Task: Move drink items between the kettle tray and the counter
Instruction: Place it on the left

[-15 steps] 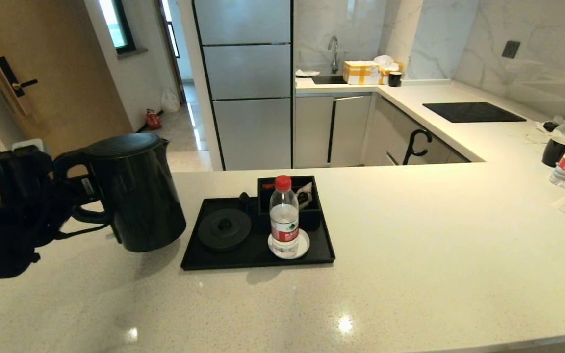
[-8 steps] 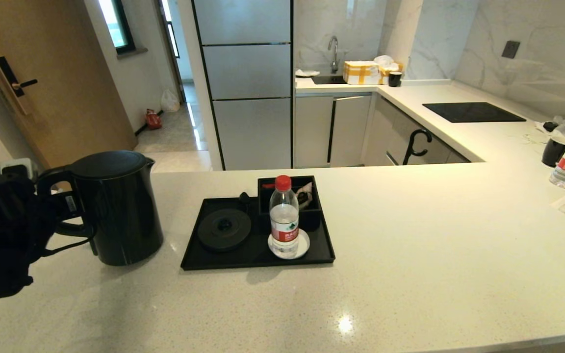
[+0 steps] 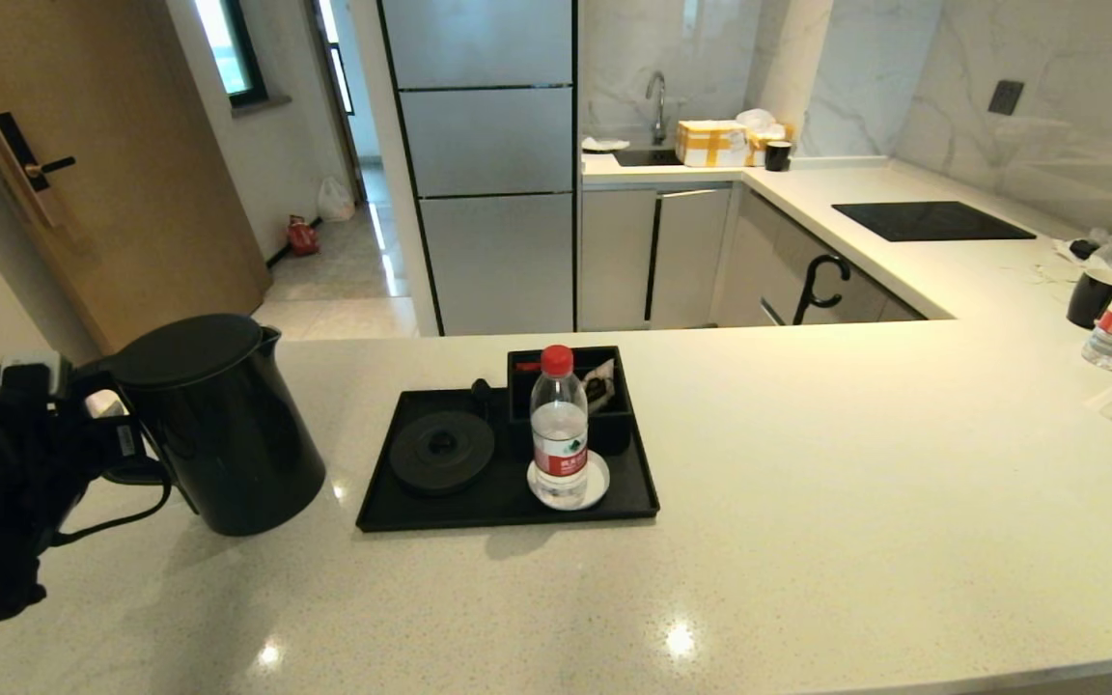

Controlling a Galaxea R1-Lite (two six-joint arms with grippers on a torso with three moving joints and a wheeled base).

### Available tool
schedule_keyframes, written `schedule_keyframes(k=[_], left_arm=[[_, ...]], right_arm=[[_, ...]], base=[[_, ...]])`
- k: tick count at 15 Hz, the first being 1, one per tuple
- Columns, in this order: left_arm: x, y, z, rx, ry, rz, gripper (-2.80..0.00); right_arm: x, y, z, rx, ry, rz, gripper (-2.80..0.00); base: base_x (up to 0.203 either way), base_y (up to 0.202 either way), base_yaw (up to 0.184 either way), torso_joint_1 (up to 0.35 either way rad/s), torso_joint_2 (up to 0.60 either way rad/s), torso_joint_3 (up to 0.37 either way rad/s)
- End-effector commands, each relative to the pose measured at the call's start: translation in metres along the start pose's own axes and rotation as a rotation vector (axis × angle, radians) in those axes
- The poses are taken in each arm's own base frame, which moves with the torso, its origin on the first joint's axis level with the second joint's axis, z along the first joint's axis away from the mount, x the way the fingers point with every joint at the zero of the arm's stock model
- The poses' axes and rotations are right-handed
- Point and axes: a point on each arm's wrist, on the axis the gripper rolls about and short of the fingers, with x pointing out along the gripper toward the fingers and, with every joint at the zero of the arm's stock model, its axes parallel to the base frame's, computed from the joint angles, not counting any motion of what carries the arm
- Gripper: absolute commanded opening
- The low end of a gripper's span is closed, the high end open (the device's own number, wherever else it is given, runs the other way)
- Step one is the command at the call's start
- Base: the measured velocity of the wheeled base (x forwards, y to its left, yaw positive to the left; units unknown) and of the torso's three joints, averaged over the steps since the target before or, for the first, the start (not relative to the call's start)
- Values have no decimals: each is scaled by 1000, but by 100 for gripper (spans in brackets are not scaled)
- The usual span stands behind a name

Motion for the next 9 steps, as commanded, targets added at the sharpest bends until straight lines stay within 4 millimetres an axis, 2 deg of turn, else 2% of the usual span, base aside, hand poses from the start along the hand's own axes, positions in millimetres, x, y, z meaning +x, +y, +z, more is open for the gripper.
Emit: schedule_keyframes(k=[1, 2, 5, 7, 9], left_arm=[[3, 4, -12, 39, 36, -13, -280], [4, 11, -18, 78, 42, -26, -280], [10, 16, -23, 120, 20, -28, -280], [19, 18, -36, 166, 25, -26, -280], [21, 19, -36, 179, 16, -22, -280]], right_arm=[[0, 0, 0, 0, 0, 0, -280], [0, 0, 0, 0, 2, 2, -280], [0, 0, 0, 0, 2, 1, -280], [0, 0, 0, 0, 0, 0, -280], [0, 0, 0, 0, 0, 2, -280]], base=[[0, 0, 0, 0, 0, 0], [0, 0, 0, 0, 0, 0], [0, 0, 0, 0, 0, 0], [0, 0, 0, 0, 0, 0], [0, 0, 0, 0, 0, 0]])
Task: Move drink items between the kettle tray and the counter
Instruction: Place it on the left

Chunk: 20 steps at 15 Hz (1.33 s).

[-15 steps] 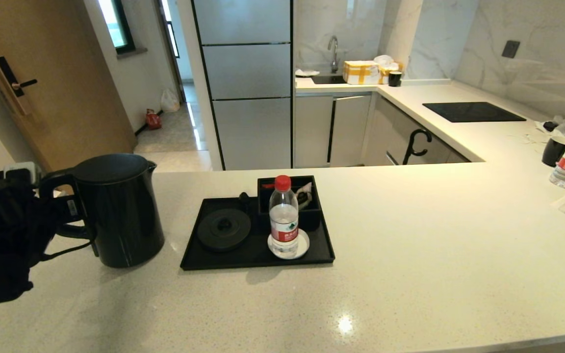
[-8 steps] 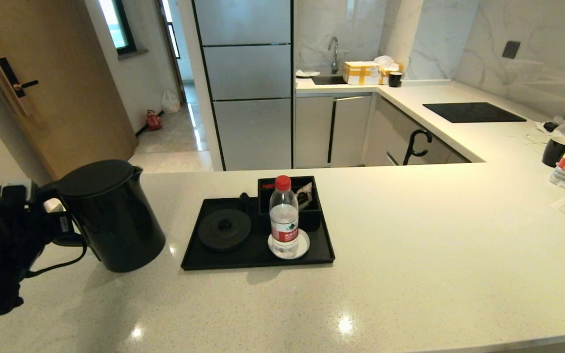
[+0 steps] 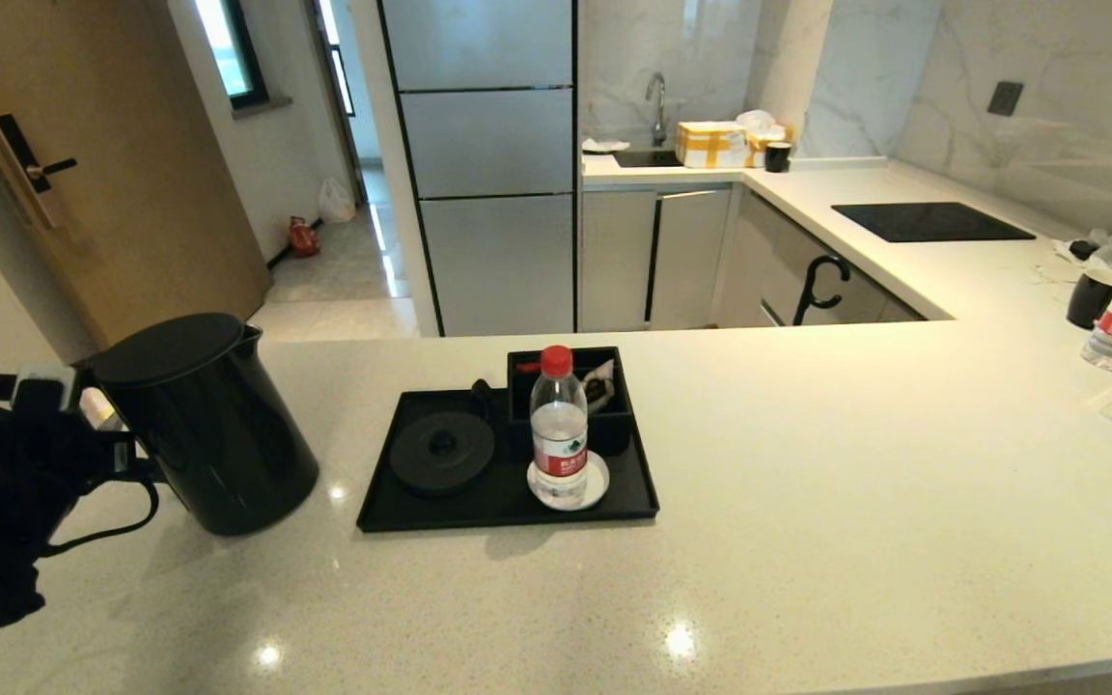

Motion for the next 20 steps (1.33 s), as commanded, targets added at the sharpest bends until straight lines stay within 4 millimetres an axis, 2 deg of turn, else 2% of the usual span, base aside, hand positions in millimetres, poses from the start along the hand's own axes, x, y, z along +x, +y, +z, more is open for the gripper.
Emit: schedule_keyframes(k=[1, 5, 12, 14, 15, 16, 17, 20], left_arm=[[2, -2, -7, 3, 18, -5, -280], [1, -1, 0, 8, -4, 0, -280], [0, -3, 2, 9, -5, 0, -280], [-9, -9, 26, 15, -52, 7, -280], [-10, -11, 27, 15, -49, 12, -280], [-10, -11, 27, 16, -47, 13, -72], [-11, -15, 28, 18, -36, 25, 0], [-13, -16, 30, 18, -39, 21, 0]], right_arm=[[0, 0, 0, 0, 0, 0, -280], [0, 0, 0, 0, 0, 2, -280], [0, 0, 0, 0, 2, 2, -280], [0, 0, 0, 0, 2, 2, -280], [0, 0, 0, 0, 2, 2, -280], [0, 0, 0, 0, 0, 1, -280], [0, 0, 0, 0, 0, 0, -280], [0, 0, 0, 0, 2, 0, -280]], base=[[0, 0, 0, 0, 0, 0], [0, 0, 0, 0, 0, 0], [0, 0, 0, 0, 0, 0], [0, 0, 0, 0, 0, 0], [0, 0, 0, 0, 0, 0], [0, 0, 0, 0, 0, 0], [0, 0, 0, 0, 0, 0], [0, 0, 0, 0, 0, 0]])
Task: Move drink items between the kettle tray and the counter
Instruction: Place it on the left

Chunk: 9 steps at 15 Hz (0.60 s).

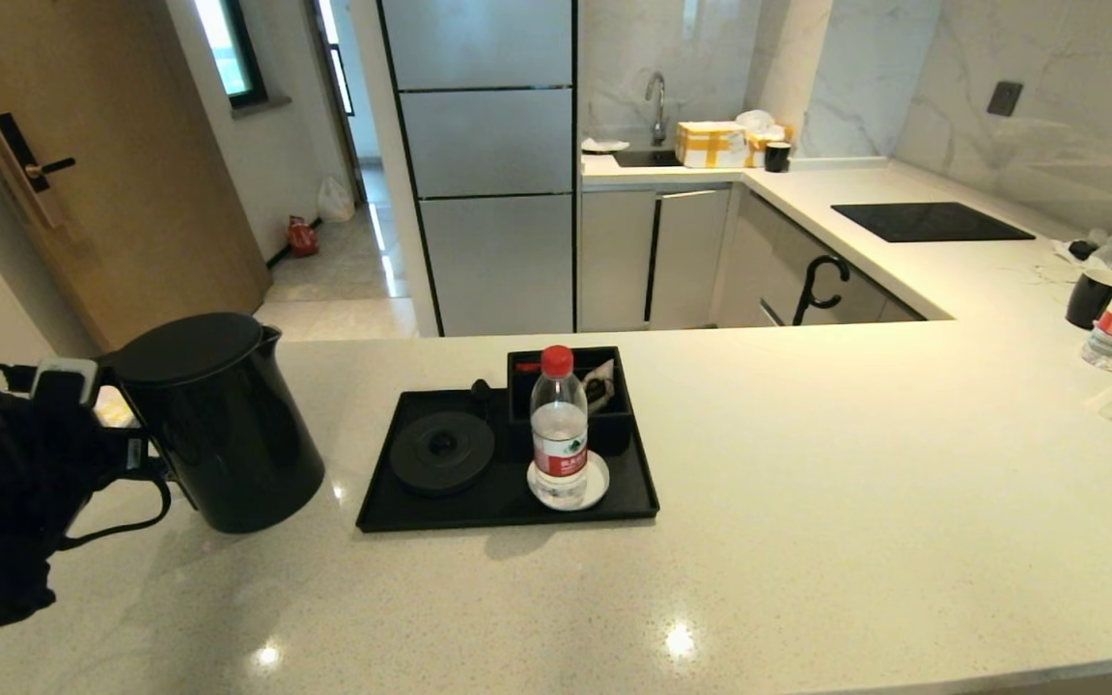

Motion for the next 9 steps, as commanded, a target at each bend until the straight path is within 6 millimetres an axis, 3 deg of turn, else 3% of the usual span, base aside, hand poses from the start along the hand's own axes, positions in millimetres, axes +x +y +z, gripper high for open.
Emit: schedule_keyframes(k=[1, 9], left_arm=[[-2, 1, 4, 0, -21, 5, 0], [-13, -2, -6, -54, 27, 18, 0]], right_arm=[[0, 0, 0, 0, 2, 0, -280], [0, 0, 0, 0, 2, 1, -280]], base=[[0, 0, 0, 0, 0, 0], [0, 0, 0, 0, 0, 0]])
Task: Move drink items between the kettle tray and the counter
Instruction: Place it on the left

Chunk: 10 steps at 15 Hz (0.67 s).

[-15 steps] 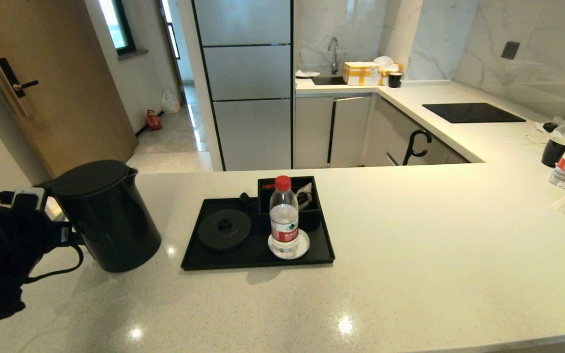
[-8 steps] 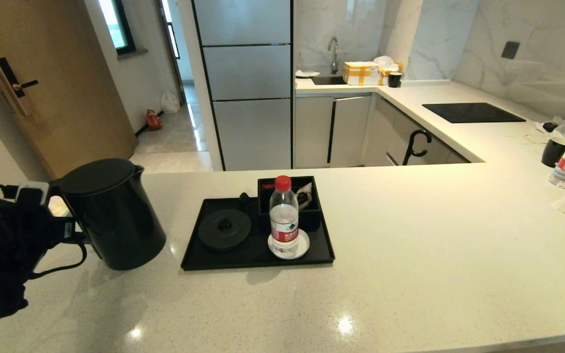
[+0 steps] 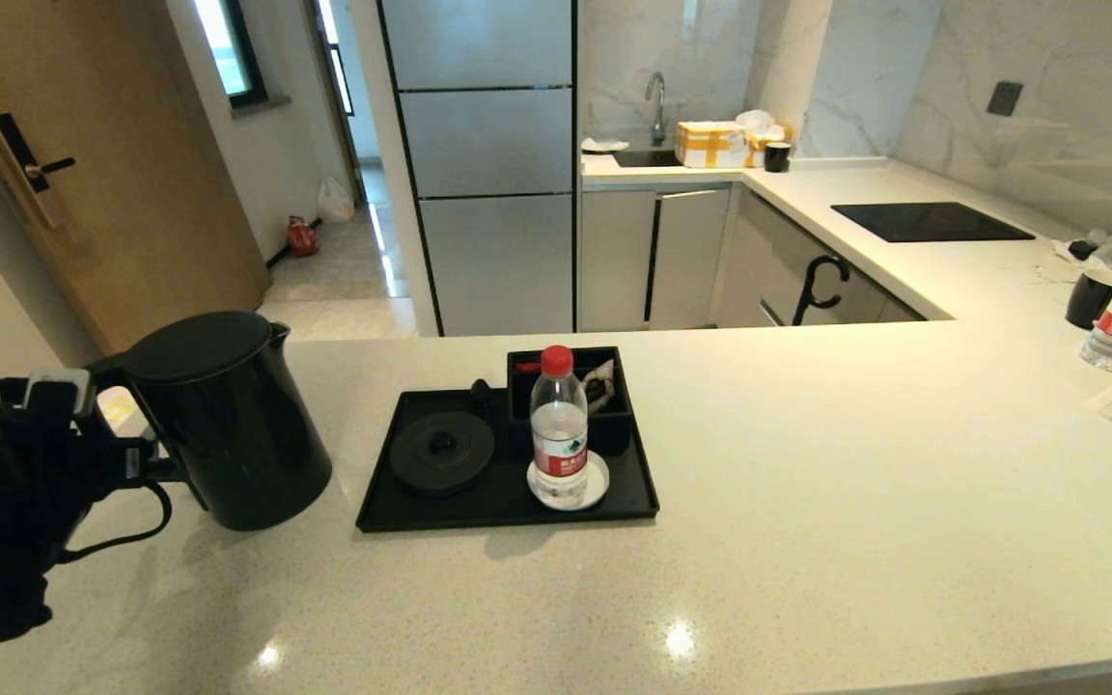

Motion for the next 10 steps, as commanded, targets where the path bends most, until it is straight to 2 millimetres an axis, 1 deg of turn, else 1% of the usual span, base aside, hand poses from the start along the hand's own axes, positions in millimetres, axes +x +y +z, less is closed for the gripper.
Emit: schedule_keyframes(k=[1, 5, 6, 9, 10], left_arm=[[-1, 0, 0, -3, -2, 4, 0], [-3, 1, 0, -41, 4, 26, 0], [-7, 2, 2, -58, 6, 40, 0], [-8, 3, 3, -62, 5, 45, 0], [-15, 3, 4, -64, -9, 55, 0]], right_arm=[[0, 0, 0, 0, 2, 1, -280], [0, 0, 0, 0, 0, -1, -280], [0, 0, 0, 0, 2, 1, -280], [0, 0, 0, 0, 1, 1, -280], [0, 0, 0, 0, 0, 1, -280]], base=[[0, 0, 0, 0, 0, 0], [0, 0, 0, 0, 0, 0], [0, 0, 0, 0, 0, 0], [0, 0, 0, 0, 0, 0], [0, 0, 0, 0, 0, 0]])
